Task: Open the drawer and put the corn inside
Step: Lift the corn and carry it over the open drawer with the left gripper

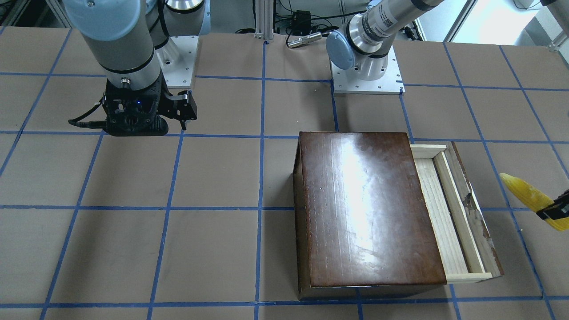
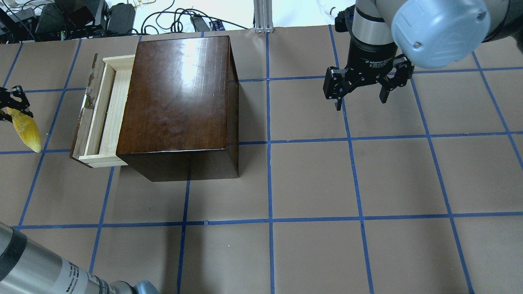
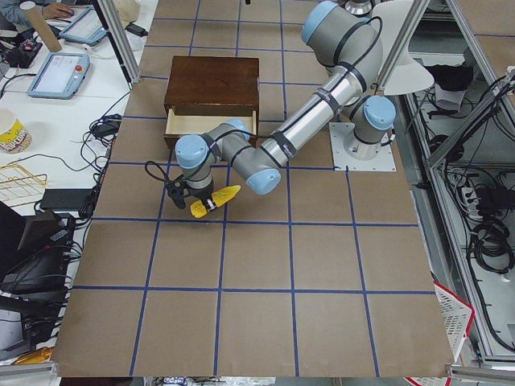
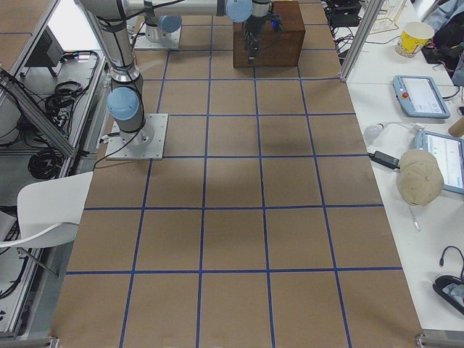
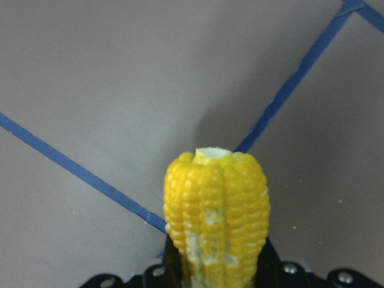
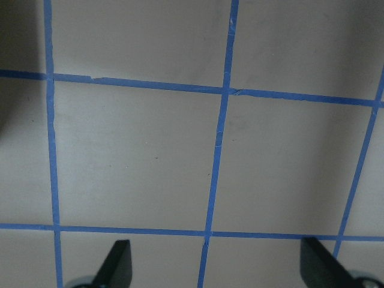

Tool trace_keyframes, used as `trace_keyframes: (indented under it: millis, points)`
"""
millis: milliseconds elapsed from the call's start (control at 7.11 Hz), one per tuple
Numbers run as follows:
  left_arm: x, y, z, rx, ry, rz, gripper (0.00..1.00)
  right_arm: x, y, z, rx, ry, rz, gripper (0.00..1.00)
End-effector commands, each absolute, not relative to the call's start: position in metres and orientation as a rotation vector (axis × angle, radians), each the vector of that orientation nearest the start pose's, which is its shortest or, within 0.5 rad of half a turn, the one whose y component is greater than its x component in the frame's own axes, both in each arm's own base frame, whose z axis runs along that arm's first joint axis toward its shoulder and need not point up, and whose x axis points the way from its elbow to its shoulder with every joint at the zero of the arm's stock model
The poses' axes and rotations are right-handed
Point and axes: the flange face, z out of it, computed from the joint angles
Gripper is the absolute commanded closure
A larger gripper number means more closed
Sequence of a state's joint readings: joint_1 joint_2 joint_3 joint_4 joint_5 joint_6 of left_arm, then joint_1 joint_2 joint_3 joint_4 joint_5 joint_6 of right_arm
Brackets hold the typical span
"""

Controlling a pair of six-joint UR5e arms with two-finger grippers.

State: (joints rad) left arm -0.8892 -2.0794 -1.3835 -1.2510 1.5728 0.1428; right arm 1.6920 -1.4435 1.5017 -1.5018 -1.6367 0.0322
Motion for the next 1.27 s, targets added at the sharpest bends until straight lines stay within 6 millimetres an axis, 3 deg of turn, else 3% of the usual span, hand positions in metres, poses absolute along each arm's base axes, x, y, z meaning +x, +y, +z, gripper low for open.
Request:
trace_keyframes:
  millis: [0,141,281,563,704,1126]
  points:
    - [0.300,-0.618,0.379,-0.662,3.085,0.053,1.00,0.190,-0.513,0.450,-0.150,3.208,0.196,0.00]
    - [0.291,-0.618,0.398,-0.580,3.098,0.038,1.00,0.190,-0.513,0.450,-0.150,3.208,0.196,0.00]
    - [0.260,-0.627,0.410,-0.423,3.106,0.016,1.00,0.190,-0.513,0.450,-0.150,3.208,0.196,0.00]
    - [0.175,-0.646,0.430,-0.207,3.122,-0.028,1.00,0.190,-0.513,0.450,-0.150,3.209,0.196,0.00]
    - [0.150,-0.657,0.421,-0.054,3.139,-0.020,1.00,0.190,-0.513,0.450,-0.150,3.208,0.196,0.00]
    - [0.077,-0.671,0.412,0.103,3.144,-0.003,1.00,0.190,-0.513,0.450,-0.150,3.208,0.196,0.00]
